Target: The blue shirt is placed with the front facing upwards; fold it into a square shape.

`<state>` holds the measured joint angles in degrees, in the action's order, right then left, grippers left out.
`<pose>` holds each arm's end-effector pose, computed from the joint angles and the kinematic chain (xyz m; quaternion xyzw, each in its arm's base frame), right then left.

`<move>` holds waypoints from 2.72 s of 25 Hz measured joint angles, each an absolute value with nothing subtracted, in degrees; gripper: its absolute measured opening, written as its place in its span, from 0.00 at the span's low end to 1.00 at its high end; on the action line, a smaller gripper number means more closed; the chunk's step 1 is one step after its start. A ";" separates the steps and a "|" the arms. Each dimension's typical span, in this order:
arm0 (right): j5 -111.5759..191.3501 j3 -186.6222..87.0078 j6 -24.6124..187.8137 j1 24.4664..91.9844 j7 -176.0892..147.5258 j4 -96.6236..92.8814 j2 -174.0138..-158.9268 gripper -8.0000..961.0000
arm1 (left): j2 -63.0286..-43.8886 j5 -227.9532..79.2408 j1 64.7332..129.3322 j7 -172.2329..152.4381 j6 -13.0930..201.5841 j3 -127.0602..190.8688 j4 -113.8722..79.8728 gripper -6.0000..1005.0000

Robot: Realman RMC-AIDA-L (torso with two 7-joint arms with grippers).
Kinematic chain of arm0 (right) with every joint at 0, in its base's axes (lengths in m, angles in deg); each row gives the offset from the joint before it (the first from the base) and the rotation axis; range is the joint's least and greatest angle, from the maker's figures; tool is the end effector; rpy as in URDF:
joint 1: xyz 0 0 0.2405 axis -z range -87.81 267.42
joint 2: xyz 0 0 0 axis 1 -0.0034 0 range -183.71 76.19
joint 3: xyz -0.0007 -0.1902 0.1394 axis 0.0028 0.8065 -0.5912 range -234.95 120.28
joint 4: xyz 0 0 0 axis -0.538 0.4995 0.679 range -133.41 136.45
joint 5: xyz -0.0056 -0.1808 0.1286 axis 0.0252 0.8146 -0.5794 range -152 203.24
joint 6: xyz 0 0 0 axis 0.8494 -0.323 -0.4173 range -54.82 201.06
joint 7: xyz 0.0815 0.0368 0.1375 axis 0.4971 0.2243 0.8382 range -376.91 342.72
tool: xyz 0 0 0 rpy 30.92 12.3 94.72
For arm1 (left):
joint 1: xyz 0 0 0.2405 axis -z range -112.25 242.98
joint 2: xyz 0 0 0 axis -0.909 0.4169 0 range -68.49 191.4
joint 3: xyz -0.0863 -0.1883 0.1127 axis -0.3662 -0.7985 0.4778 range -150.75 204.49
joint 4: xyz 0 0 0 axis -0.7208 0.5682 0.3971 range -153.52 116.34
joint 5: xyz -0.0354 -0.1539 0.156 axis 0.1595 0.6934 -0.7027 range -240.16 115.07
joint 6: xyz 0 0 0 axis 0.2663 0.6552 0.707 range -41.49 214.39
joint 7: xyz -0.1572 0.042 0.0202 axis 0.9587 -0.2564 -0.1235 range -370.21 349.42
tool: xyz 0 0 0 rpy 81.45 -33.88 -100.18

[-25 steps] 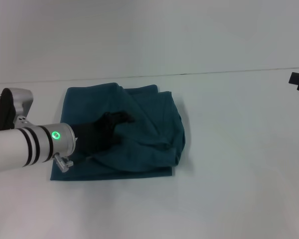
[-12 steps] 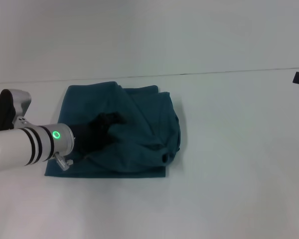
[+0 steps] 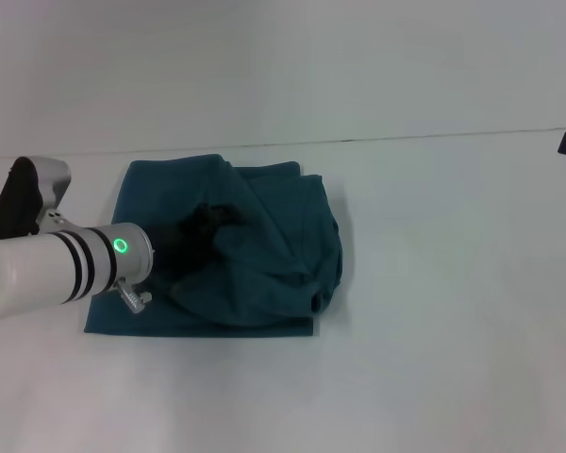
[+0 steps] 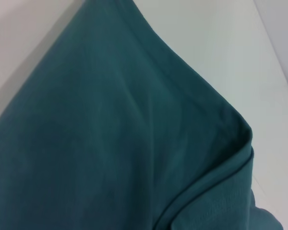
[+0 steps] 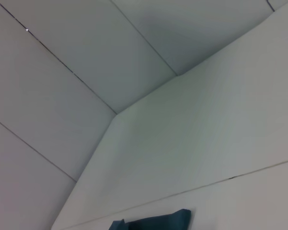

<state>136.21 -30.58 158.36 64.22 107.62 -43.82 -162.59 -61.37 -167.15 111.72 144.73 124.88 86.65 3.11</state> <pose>0.3068 0.3619 0.1400 -0.7353 0.5357 0.3356 0.2444 -0.2171 0.4319 -0.0958 -0.5842 -0.7480 -0.2547 0.1850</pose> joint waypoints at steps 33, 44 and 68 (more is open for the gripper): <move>136.09 -31.50 158.37 64.48 107.51 -43.82 -162.65 0.67 | -63.13 -157.31 111.49 137.80 131.07 86.85 7.64 0.03; 136.28 -31.04 157.97 63.15 107.21 -43.04 -162.93 0.67 | -63.17 -146.73 118.08 127.73 127.22 86.94 1.54 0.03; 136.34 -28.99 155.72 60.11 107.00 -40.77 -163.54 0.67 | -63.17 -146.03 121.03 125.34 122.27 86.67 -0.81 0.03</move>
